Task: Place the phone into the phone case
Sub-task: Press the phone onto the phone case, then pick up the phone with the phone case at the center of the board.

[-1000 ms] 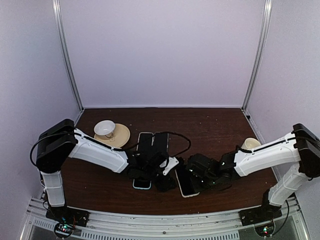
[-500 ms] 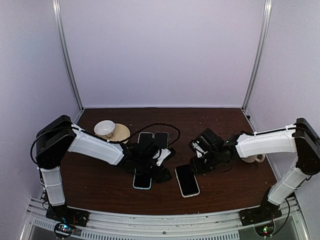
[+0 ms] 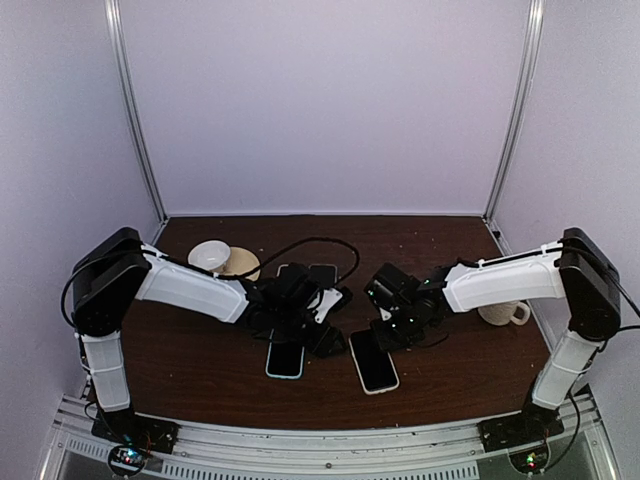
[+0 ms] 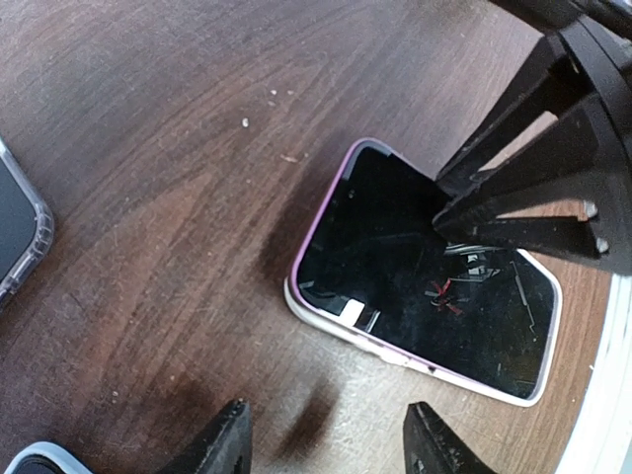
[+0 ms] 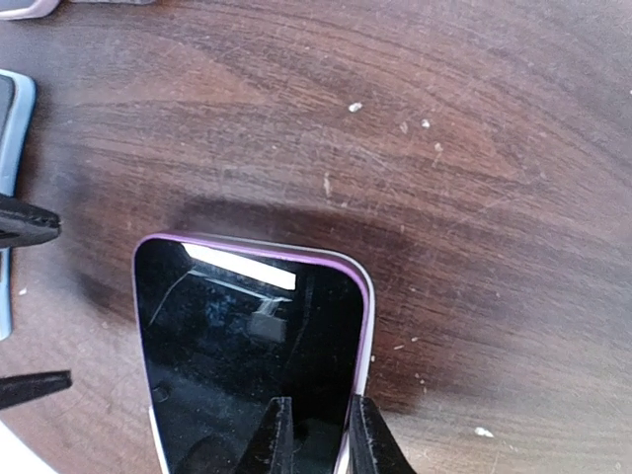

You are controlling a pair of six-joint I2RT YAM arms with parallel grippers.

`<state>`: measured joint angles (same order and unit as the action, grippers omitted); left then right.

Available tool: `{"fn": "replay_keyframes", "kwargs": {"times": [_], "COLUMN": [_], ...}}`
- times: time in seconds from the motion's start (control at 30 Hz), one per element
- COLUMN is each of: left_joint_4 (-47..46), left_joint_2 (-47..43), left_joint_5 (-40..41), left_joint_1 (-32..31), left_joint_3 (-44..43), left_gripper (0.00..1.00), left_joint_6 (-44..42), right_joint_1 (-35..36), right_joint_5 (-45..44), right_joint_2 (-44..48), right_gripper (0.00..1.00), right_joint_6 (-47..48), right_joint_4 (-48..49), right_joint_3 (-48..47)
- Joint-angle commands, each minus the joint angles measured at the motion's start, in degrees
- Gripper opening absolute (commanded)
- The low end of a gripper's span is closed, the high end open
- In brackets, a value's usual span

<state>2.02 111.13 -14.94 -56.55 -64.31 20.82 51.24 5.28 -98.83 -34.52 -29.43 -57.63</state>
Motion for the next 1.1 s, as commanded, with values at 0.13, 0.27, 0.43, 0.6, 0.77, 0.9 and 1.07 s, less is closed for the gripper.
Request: {"fn": "replay_keyframes", "kwargs": {"times": [0.13,0.27,0.43,0.6,0.77,0.9,1.07], "left_joint_4": [2.1,3.5,6.3,6.2,6.0,6.0,5.6], "left_joint_2": [-1.9,-5.6,-8.6,-10.7,-11.4,-11.5,-11.9], "left_joint_5": [0.1,1.8,3.6,3.5,3.9,3.9,3.6], "left_joint_1": [1.3,1.9,2.3,2.3,2.3,2.3,2.4], "left_joint_3": [-1.2,-0.5,-0.1,1.2,1.8,2.1,2.4], "left_gripper": [0.56,0.56,0.62,0.67,0.69,0.69,0.7], "left_joint_6": [-0.3,-1.3,-1.7,-2.0,-2.1,-2.1,-2.1], "right_joint_1": [5.8,7.4,12.0,12.9,13.2,13.3,14.3], "right_joint_5": [-8.4,-12.6,-12.5,-11.1,-9.6,-10.3,-10.9], "right_joint_2": [-5.9,0.6,4.4,4.8,1.4,-1.5,-5.2], "right_gripper": [0.23,0.57,0.99,0.99,0.99,0.99,1.0], "right_joint_6": [-4.2,-4.9,-10.2,-16.7,-17.2,-17.5,-17.5], "right_joint_4": [-12.3,-16.6,-12.9,-5.0,-3.7,-5.1,-7.7], "right_joint_3": [-1.7,-6.8,-7.4,-1.6,-1.9,-1.6,-2.7]}}
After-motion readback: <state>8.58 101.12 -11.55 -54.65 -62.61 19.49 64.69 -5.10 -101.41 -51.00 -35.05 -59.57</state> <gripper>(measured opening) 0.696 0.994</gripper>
